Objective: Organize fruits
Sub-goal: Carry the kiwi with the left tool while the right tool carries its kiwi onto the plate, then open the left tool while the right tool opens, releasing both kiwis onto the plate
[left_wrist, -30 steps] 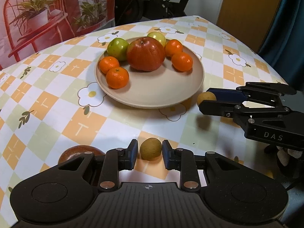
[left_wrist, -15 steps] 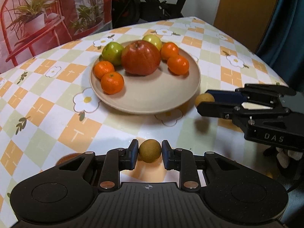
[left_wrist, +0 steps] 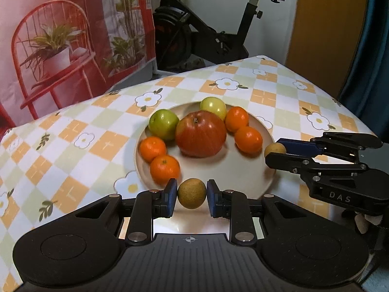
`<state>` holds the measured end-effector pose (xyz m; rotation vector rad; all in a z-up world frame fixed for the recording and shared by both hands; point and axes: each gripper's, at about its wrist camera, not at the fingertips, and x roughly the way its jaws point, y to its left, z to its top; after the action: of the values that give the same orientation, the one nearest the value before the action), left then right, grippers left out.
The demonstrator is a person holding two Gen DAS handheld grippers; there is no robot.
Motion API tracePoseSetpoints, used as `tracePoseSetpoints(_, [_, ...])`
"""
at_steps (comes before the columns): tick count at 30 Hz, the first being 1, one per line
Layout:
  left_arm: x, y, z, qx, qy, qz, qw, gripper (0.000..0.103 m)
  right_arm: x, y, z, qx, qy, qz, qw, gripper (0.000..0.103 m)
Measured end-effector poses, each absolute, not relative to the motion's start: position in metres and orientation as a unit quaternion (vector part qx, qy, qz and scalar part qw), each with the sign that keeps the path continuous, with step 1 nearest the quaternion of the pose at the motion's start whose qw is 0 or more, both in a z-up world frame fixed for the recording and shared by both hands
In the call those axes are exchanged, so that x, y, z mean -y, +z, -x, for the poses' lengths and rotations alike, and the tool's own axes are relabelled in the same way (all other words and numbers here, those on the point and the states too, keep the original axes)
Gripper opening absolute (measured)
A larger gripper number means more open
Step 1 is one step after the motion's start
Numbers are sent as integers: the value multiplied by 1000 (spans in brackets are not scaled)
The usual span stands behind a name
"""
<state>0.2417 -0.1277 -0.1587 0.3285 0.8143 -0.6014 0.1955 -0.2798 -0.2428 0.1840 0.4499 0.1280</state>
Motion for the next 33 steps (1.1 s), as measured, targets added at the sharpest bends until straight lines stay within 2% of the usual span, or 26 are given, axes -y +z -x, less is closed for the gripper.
tracePoseSetpoints(33, [137, -186, -256, -389, -247, -215, 861, 30, 276, -253, -208, -229, 42, -59, 971, 27])
